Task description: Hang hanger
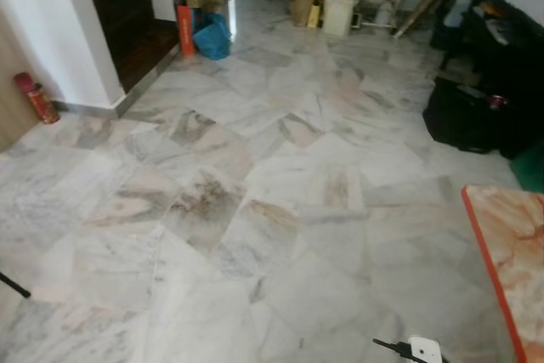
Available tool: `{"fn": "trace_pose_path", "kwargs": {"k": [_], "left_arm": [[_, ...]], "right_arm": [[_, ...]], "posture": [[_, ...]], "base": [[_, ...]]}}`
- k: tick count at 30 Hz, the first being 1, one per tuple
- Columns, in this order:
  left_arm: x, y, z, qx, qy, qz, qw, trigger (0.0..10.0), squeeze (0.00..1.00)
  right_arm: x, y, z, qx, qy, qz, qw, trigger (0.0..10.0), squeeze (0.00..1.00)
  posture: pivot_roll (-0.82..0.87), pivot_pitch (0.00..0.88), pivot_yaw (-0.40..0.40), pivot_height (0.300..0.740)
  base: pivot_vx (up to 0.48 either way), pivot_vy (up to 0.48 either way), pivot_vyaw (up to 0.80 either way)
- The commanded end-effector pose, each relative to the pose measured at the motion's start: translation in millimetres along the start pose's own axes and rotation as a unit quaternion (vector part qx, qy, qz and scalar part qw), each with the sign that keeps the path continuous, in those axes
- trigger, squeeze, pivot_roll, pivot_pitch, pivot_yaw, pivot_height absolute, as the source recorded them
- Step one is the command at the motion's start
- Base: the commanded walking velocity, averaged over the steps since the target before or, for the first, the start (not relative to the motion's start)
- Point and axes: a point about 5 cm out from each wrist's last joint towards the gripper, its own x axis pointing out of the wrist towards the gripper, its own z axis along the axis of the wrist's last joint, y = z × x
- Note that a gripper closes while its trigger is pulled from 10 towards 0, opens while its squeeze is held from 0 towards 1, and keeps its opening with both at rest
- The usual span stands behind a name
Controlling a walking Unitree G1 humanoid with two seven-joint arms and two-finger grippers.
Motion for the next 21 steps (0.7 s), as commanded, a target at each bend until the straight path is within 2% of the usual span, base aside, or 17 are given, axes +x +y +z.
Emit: {"fn": "trace_pose_path", "kwargs": {"k": [1,8,11,17,21], "left_arm": [[-1.4,4.1,-6,0.009,0.012,0.002,1.0,10.0,0.0],[-0.6,4.7,-1,0.008,0.01,0.002,1.0,10.0,0.0],[0.2,3.1,2,0.008,0.007,0.001,1.0,10.0,0.0],[1.4,2.9,9,0.01,0.003,0.002,1.0,10.0,0.0],[1.9,3.9,13,0.02,0.002,0.006,1.0,10.0,0.0]], "right_arm": [[-0.3,-2.7,5,0.003,-0.007,0.001,1.0,10.0,0.0],[-1.6,-5.6,2,0.004,-0.006,0.0,1.0,10.0,0.0],[0.9,5.3,-2,0.005,-0.004,0.007,1.0,10.0,0.0],[1.4,6.9,-2,0.008,-0.006,0.008,1.0,10.0,0.0],[1.0,4.9,-1,0.008,-0.006,0.005,1.0,10.0,0.0]], "posture": [[-0.05,0.0,-0.025,0.74],[-0.05,0.0,-0.023,0.74],[-0.05,0.0,-0.023,0.74],[-0.05,0.0,-0.021,0.74],[-0.05,0.0,-0.021,0.74]], "base": [[0.0,0.371,0.0],[0.0,0.37,0.0],[0.0,0.371,0.0],[0.0,0.371,0.0],[0.0,0.0,0.0]]}}
